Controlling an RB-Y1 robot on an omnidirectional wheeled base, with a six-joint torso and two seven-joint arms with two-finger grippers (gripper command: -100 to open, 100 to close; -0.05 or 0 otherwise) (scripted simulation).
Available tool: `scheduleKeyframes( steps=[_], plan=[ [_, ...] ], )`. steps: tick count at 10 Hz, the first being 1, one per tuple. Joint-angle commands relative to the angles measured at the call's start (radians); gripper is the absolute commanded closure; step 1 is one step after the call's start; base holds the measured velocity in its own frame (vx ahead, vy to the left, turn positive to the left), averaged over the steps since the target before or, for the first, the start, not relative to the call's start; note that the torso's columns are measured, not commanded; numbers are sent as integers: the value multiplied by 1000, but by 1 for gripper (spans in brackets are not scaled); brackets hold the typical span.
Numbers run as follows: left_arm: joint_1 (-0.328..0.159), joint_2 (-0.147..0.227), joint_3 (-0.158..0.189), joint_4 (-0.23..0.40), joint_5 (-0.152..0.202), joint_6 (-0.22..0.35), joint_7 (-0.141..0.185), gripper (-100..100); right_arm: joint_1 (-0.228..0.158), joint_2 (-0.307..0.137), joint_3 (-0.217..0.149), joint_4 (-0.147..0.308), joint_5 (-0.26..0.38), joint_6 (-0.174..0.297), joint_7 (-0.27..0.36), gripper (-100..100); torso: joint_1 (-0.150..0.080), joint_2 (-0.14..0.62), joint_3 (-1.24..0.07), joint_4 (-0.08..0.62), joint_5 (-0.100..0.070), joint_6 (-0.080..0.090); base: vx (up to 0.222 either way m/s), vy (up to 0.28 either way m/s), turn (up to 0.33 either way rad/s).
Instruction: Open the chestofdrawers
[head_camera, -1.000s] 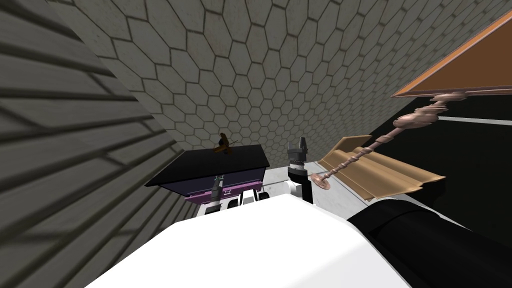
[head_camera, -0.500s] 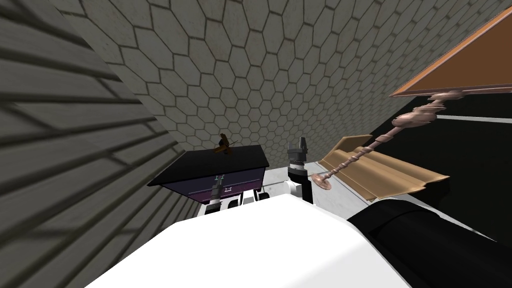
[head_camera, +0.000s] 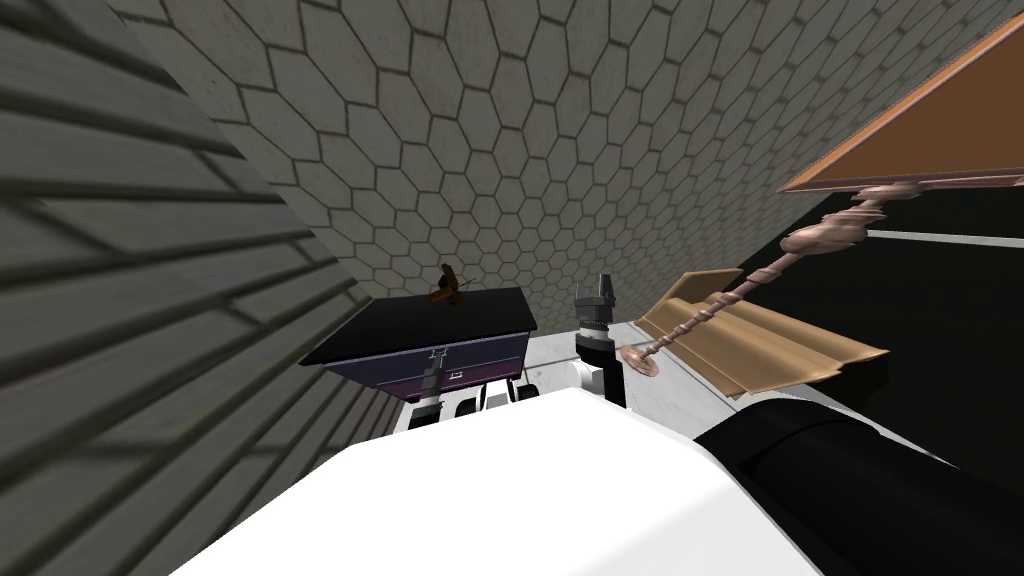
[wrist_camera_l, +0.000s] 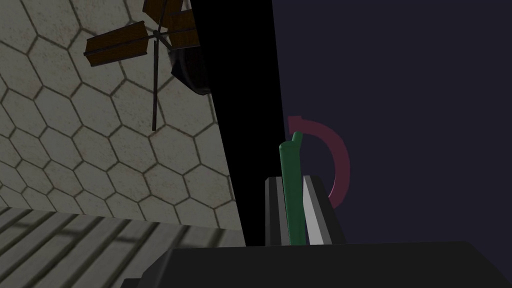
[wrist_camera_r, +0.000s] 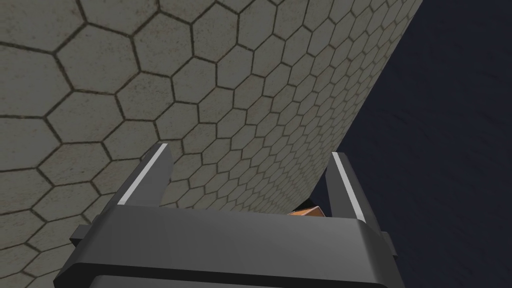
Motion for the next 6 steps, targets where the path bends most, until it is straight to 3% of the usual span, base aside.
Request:
scheduleKeyframes(
  steps=[1, 6],
  plan=[
    [-13, 5, -2, 3, 0, 45, 4, 100, 0, 0, 0, 0, 0, 0, 0, 0, -1, -2, -1, -1, 0, 1, -188, 12, 24],
    [-21, 10, -7, -12, -2, 74, 12, 100, 0, 0, 0, 0, 0, 0, 0, 0, 0, -12, -8, 0, -2, 1, -122, -6, 20]
  ],
)
